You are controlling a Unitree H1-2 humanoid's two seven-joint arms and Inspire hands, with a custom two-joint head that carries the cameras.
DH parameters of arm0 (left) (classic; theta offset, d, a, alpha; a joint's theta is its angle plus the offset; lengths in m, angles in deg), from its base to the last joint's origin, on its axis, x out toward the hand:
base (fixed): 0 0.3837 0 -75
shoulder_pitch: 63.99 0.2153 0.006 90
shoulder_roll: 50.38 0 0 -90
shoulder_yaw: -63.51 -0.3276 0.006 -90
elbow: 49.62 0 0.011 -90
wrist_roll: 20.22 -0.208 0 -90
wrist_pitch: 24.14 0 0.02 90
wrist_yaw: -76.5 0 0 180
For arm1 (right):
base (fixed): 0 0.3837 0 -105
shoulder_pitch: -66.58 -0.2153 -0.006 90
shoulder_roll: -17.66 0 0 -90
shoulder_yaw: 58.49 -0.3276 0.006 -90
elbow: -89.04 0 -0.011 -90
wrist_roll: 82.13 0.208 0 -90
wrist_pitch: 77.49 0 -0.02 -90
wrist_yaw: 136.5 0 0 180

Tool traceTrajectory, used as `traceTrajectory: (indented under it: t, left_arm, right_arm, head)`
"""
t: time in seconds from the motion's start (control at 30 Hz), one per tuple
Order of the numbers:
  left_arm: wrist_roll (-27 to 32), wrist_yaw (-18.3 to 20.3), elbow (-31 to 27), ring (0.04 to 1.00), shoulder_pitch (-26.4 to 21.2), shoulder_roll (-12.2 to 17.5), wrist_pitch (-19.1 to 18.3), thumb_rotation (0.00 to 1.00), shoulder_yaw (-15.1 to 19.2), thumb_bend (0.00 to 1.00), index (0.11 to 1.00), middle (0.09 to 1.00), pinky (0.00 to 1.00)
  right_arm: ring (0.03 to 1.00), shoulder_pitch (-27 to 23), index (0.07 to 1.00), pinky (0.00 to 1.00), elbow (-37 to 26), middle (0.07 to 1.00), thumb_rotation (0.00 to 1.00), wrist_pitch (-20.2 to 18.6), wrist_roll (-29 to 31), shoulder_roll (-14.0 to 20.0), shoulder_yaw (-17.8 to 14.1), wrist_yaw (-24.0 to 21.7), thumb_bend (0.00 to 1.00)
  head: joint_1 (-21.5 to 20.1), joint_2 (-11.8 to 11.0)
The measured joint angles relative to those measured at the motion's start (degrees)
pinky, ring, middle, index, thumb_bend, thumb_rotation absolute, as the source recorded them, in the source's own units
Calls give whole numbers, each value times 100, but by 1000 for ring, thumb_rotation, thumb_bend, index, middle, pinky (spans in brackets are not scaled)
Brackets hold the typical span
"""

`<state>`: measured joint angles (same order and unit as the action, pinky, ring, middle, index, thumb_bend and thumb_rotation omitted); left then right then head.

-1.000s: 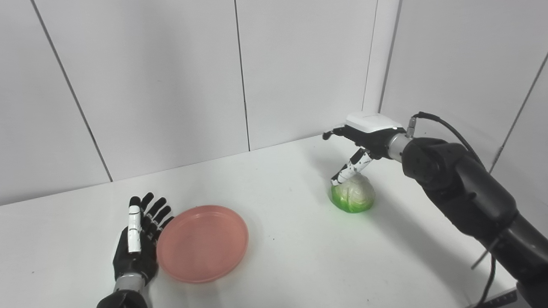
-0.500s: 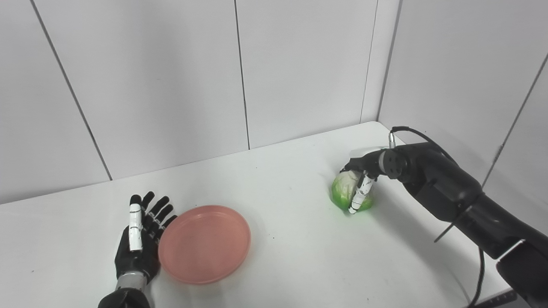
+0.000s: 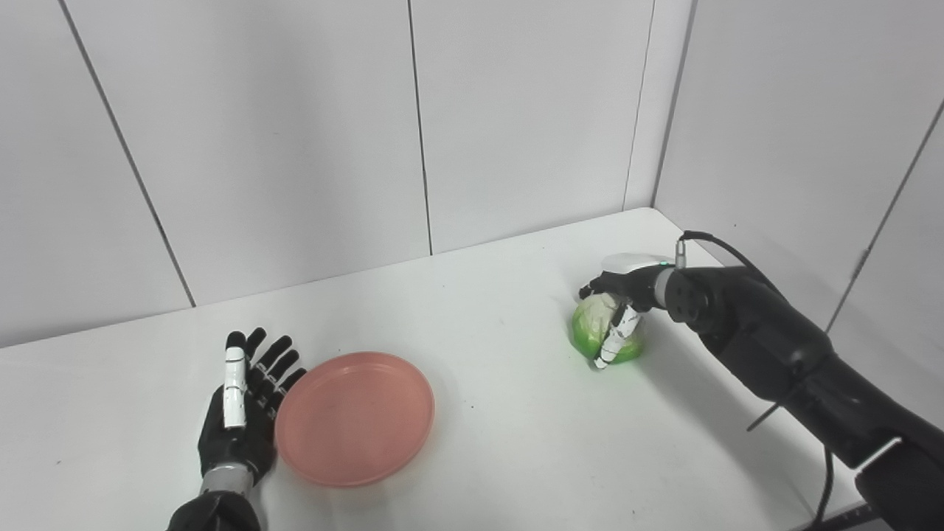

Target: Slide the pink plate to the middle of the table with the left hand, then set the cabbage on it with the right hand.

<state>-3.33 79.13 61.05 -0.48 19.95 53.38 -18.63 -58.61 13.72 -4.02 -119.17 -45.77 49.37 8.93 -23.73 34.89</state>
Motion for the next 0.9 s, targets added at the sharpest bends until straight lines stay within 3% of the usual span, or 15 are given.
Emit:
traceTrajectory:
  t: [0.23,0.3,0.37,0.4,0.5,0.6,0.9]
  left_arm:
    - [12,0,0,831,-2,-8,-4,837,35,662,874,798,769]
    - [11,0,-1,823,-3,-11,-5,839,31,662,876,799,760]
    - [9,0,-2,819,-3,-12,-5,841,28,661,878,799,757]
    - [9,0,-1,821,-3,-13,-5,845,26,663,884,800,757]
    - [8,0,-4,824,-3,-17,-9,843,22,663,889,805,758]
    - [9,0,-6,820,-3,-18,-14,840,27,653,875,803,749]
    - [76,-4,-20,826,-4,-36,-44,837,48,638,863,817,764]
  right_arm:
    - [568,91,763,477,118,688,241,686,387,-82,-28,390,976]
    - [491,93,683,417,158,583,204,812,413,-106,-28,486,906]
    - [468,124,657,397,203,550,186,1011,489,-141,-50,618,885]
    - [410,169,628,341,208,498,48,1132,580,-174,-107,726,654]
    - [337,373,609,263,220,480,10,1373,915,-359,-421,1029,589]
    - [304,549,505,228,183,478,2,1419,1251,-530,-714,1133,538]
    - [319,564,492,244,-531,480,3,1170,1524,-548,-863,875,531]
  head:
    - [-9,0]
    - [-9,0]
    - [35,26]
    - [44,26]
    - [44,26]
    - [44,26]
    - [105,26]
